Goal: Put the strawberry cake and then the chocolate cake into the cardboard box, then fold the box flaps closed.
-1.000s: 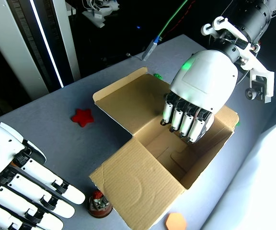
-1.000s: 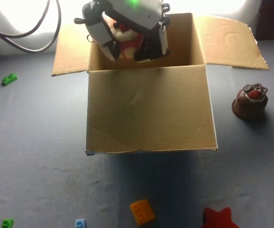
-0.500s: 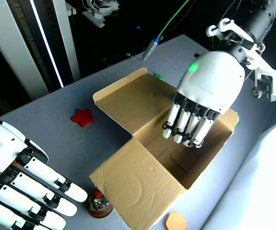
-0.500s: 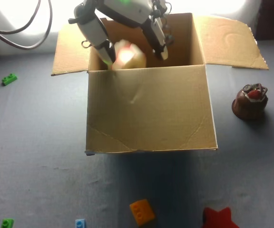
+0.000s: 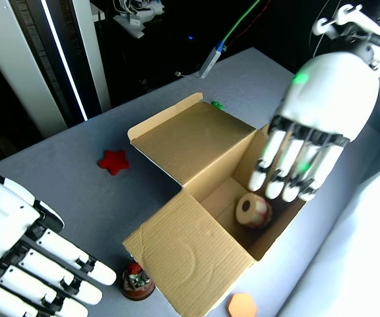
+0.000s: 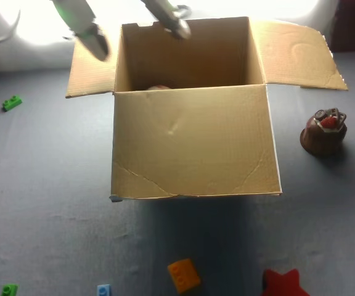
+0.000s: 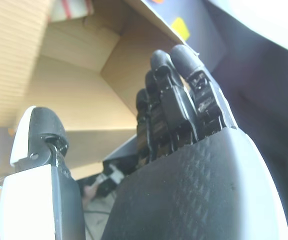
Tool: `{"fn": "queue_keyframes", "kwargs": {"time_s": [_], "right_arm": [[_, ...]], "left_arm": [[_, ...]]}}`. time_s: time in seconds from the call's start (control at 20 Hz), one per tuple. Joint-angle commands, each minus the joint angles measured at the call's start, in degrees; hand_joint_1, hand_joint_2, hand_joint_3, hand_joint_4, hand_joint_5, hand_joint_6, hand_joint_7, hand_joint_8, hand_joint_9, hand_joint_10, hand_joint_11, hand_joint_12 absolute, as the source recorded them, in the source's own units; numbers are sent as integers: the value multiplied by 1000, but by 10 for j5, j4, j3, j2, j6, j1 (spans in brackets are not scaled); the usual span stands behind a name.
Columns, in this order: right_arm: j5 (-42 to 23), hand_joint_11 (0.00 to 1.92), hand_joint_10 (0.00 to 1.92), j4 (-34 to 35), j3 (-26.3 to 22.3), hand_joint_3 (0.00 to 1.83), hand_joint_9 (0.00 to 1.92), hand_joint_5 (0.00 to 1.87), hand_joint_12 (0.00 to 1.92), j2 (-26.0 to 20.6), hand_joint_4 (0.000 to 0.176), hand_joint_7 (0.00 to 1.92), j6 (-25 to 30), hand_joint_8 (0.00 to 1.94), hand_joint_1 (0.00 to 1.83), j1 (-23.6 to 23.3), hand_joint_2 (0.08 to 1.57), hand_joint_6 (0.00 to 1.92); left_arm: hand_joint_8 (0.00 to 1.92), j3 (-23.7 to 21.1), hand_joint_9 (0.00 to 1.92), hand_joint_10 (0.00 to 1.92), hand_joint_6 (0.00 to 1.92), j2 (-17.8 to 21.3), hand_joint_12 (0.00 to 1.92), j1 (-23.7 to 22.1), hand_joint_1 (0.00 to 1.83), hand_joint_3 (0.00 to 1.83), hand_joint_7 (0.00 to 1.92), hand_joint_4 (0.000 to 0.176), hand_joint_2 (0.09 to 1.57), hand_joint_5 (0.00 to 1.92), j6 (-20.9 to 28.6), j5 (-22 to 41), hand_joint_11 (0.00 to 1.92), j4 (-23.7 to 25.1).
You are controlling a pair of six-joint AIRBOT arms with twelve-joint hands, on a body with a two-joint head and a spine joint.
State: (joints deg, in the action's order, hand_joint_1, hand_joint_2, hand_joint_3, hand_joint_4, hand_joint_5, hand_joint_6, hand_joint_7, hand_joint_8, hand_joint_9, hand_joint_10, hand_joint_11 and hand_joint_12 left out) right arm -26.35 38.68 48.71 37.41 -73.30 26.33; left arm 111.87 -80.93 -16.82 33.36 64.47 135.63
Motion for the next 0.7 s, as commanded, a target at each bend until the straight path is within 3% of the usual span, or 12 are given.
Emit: {"fn": "queue_keyframes", "kwargs": {"time_s": [0.0, 0.15, 0.35, 0.5, 0.65], "right_arm": [[-52, 0, 6, -7, 5, 2, 107, 101, 387, 0, 10, 139, 4, 2, 1079, -1, 1065, 6], [-27, 0, 6, -6, 22, 0, 116, 114, 456, 18, 10, 170, 23, 9, 1106, -1, 1052, 7], [-24, 0, 3, 1, 59, 0, 99, 107, 391, 56, 8, 130, 38, 0, 1120, 0, 1048, 3], [-27, 0, 1, 22, 89, 2, 75, 77, 313, 86, 15, 113, 38, 5, 1110, 0, 1059, 0], [-29, 0, 0, 27, 124, 0, 74, 98, 268, 124, 8, 136, 32, 4, 1140, 0, 1042, 4]], "left_arm": [[13, -3, 554, 15, 12, 13, 1114, -12, 861, 0, 464, 2, 1056, 361, 2, -17, 149, -23], [9, -32, 552, 12, 9, 54, 1106, -28, 837, 6, 463, 0, 1073, 359, 11, -9, 151, 6], [8, -83, 562, 13, 4, 121, 1102, -33, 842, 5, 472, 0, 1075, 356, 33, -1, 139, 47], [12, -109, 561, 10, 10, 157, 1099, -26, 829, 6, 491, 0, 1080, 376, 35, 0, 137, 52], [5, -128, 549, 4, 6, 198, 1092, -9, 798, 6, 483, 0, 1087, 372, 38, 5, 113, 53]]}}
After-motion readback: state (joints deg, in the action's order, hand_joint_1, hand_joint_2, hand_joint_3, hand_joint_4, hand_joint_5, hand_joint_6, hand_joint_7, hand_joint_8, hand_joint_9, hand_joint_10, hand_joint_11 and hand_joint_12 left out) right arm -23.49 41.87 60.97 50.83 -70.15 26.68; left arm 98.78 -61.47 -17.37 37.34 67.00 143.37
